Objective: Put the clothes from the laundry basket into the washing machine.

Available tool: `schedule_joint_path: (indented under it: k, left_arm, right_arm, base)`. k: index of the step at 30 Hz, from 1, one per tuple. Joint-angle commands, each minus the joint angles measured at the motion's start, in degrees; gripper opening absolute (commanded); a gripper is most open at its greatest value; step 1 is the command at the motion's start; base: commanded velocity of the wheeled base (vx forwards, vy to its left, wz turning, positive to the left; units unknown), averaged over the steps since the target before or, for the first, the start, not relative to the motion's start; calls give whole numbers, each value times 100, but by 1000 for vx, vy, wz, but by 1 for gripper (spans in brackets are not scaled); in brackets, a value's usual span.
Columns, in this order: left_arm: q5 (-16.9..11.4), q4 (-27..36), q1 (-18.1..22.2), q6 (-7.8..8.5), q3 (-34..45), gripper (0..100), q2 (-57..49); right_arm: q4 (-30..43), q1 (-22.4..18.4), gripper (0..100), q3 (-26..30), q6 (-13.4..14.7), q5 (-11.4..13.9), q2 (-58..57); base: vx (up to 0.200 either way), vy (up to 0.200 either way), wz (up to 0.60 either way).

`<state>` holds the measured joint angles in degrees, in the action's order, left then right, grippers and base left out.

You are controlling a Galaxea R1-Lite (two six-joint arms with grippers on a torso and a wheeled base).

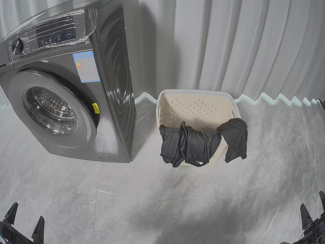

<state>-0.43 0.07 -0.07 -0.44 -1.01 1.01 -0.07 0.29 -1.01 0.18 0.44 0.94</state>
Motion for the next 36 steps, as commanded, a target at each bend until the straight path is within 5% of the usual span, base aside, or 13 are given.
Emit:
schedule_joint_path:
  k: [1,22,36]
  left_arm:
    - [-1,1,-1,-9,92,100,-101]
    - [-10,1,-10,9,84,100,-101]
    - [-10,1,-10,18,84,100,-101]
  right_arm:
    - [7,-3,100,101,-1,0,-32]
    - [-1,-3,100,101,-9,0,-32]
    - [-1,6,100,101,-9,0,-32]
  base:
    - [0,0,0]
    - [0,-171,0]
    - [0,0,0]
